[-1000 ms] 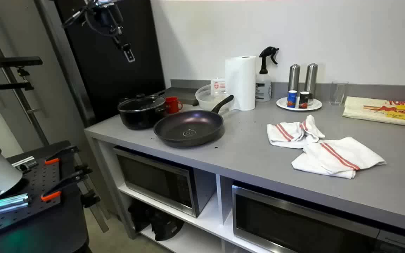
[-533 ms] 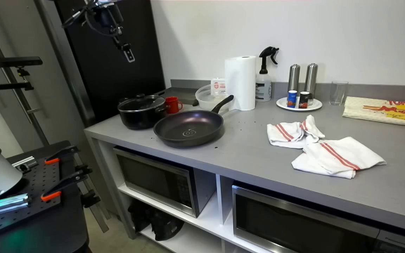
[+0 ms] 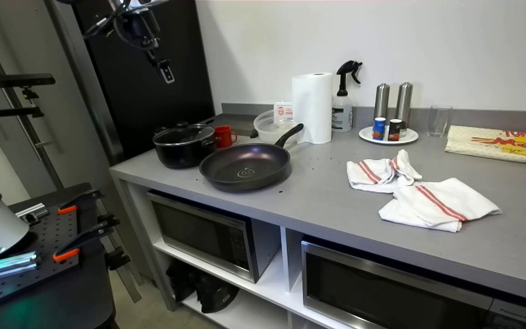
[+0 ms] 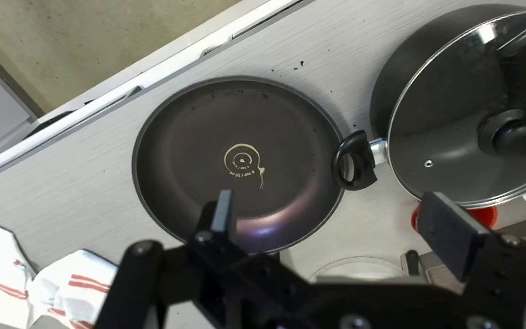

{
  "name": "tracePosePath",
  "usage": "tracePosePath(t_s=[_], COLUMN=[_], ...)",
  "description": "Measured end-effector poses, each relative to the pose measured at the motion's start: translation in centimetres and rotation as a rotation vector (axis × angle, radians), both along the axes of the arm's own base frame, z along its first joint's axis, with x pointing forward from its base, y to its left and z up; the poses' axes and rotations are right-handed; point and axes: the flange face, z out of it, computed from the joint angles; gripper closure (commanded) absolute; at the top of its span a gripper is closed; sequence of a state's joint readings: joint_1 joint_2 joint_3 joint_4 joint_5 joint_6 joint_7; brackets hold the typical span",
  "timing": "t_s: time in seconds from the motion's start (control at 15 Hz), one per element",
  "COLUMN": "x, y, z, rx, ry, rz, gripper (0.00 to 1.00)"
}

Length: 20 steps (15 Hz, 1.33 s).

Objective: Put the glass lid on the pan on the right.

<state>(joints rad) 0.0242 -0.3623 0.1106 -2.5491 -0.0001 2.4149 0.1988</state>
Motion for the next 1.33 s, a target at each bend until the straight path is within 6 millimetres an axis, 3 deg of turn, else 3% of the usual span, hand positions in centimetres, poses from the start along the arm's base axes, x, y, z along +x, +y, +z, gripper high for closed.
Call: tracePosePath(t_s=[0.47, 1.33], x=[1.9, 10.7], y=[5.1, 14.8], z=[-1.0, -6.3], rx=[-0.03, -0.092], ry=[0.026, 0.195], rz=[0.117, 0.339], gripper=[0.0, 0.0])
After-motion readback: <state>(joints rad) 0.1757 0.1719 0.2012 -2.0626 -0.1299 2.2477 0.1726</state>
